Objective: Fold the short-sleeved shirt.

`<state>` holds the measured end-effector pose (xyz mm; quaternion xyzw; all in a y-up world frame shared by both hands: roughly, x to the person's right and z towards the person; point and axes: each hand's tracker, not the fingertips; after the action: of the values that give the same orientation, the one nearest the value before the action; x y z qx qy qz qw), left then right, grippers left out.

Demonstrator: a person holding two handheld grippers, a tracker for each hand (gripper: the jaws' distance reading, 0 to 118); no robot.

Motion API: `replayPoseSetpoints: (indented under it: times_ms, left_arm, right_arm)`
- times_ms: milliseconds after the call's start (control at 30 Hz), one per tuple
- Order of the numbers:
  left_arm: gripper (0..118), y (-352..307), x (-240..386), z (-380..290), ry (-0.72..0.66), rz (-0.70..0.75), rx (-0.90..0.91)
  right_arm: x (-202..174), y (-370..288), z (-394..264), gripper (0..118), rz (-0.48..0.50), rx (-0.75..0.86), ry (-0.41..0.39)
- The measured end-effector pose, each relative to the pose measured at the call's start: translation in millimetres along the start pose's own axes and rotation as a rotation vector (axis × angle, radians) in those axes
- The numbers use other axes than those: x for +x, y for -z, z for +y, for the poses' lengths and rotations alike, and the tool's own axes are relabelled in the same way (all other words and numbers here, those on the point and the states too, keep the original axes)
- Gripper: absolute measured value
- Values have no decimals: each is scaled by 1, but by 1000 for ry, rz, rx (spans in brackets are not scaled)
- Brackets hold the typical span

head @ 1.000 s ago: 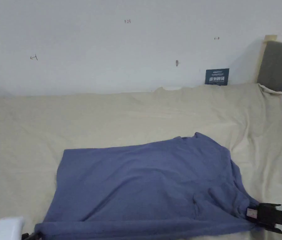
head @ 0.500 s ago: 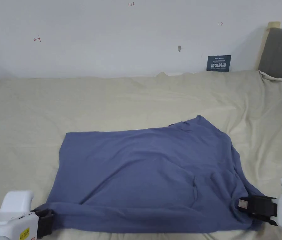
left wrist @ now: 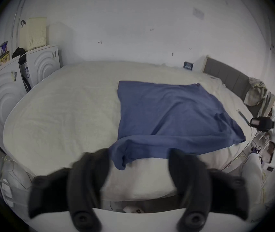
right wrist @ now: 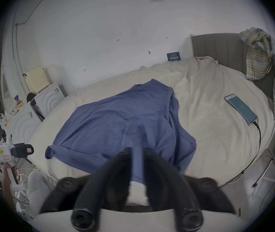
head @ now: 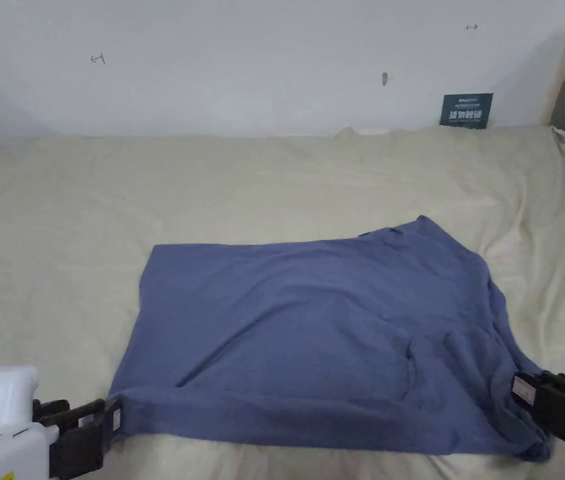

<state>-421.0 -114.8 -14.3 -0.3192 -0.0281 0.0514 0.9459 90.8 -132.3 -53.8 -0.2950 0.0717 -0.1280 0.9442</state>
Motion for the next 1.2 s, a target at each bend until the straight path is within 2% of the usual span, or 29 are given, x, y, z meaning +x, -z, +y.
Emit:
replayPoseSetpoints:
  times_ms: [67,100,167,300,433,467,500,533,567,700,733,800,867,933,967,1067,1200]
  left_arm:
    - [25,-6,0,-4,21,28,6]
    - [9,-6,1,-7,37,52,8]
    - [1,-1,-5,-10,42,69,1]
    - [0,10,-24,-12,-33,64,-13]
    - [0,28,-33,-7,-18,73,-22]
    - [16,34,-35,-5,-9,81,-31]
    - [50,39,-37,-4,-1,78,-41]
    - [91,47,-40,-4,7,77,-38]
    - [118,57,-42,-4,5,71,-45]
    - [115,82,-52,-3,-91,16,-77]
    - [113,87,-53,-3,-116,-7,-83]
    - [83,94,-55,-3,-125,-48,-73]
    - [43,106,-58,-2,-124,-31,-74]
    - [26,120,-58,-4,-99,-24,-117]
    - [13,125,-57,-5,-74,-37,-151]
    - [6,124,-48,-7,-50,-35,-144]
    - [5,110,-47,0,-49,-43,-116]
  right_arm:
    - [0,2,-7,8,38,-6,12]
    - [-1,5,-9,8,54,-9,41]
    - [0,11,-12,3,56,-20,55]
    - [-11,11,-16,0,39,-31,52]
    - [-7,13,-15,0,37,-46,60]
    - [-8,14,-14,0,27,-48,54]
    - [-9,14,-14,0,22,-49,48]
    - [-9,14,-13,0,18,-50,46]
    - [-9,14,-13,0,19,-52,46]
    - [-10,16,-10,0,24,-68,42]
    - [-11,17,-10,0,18,-71,36]
    - [-8,19,-9,0,11,-76,24]
    - [-7,20,-9,0,11,-79,26]
    - [-4,21,-11,0,21,-85,42]
    - [-3,21,-11,0,22,-87,47]
    - [-2,20,-13,0,2,-90,41]
    - [11,18,-11,0,-19,-93,65]
